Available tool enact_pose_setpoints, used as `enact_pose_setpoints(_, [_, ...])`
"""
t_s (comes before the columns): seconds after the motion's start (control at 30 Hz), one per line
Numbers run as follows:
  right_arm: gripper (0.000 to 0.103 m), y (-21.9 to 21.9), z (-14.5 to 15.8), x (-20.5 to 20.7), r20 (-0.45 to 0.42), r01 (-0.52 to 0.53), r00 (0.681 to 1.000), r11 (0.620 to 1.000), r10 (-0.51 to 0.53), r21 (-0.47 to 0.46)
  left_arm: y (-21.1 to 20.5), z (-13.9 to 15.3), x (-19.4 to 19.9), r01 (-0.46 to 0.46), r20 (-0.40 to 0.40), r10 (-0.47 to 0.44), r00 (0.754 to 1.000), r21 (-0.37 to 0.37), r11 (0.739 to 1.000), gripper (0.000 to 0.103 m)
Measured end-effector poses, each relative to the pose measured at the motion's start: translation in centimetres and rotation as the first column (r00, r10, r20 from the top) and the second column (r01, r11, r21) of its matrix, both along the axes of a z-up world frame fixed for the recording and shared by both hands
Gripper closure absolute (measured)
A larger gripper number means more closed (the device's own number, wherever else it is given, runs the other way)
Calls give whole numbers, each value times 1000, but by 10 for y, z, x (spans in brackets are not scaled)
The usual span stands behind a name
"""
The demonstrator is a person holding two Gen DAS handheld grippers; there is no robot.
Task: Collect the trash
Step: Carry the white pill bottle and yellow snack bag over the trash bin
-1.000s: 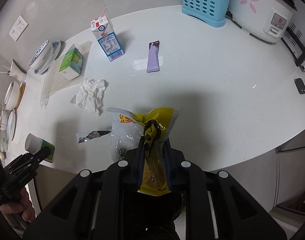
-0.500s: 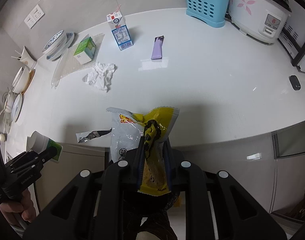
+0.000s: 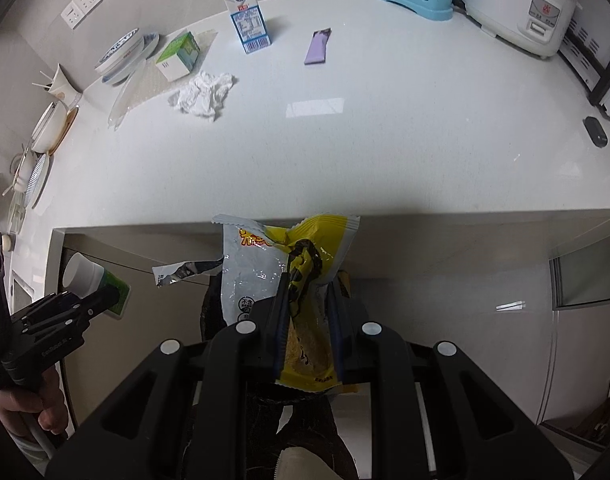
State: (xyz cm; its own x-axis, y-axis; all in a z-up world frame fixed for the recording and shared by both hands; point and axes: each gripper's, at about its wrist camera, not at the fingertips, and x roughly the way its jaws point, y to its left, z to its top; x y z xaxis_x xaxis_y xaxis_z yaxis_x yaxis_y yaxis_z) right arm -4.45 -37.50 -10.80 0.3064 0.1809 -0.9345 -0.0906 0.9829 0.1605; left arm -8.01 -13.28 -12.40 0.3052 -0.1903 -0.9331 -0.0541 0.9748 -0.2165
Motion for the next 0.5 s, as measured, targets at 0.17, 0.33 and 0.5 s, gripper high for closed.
enact_pose_setpoints(0.17, [87, 4, -19, -11, -1, -21, 1000, 1000, 21, -4, -5, -14, -10, -4, -9, 4, 1000, -10, 1000, 60])
enact_pose_setpoints(0.33, [87, 13, -39, -21, 5, -63, 998, 998, 63, -10, -12, -35, -19, -12, -21, 12, 1000, -16, 1000, 60])
enact_pose_setpoints(0.5, [87, 19, -70, -25, -21, -80, 997, 996, 80, -28, -18, -60, -23, -22, -31, 21, 999, -24, 999, 60])
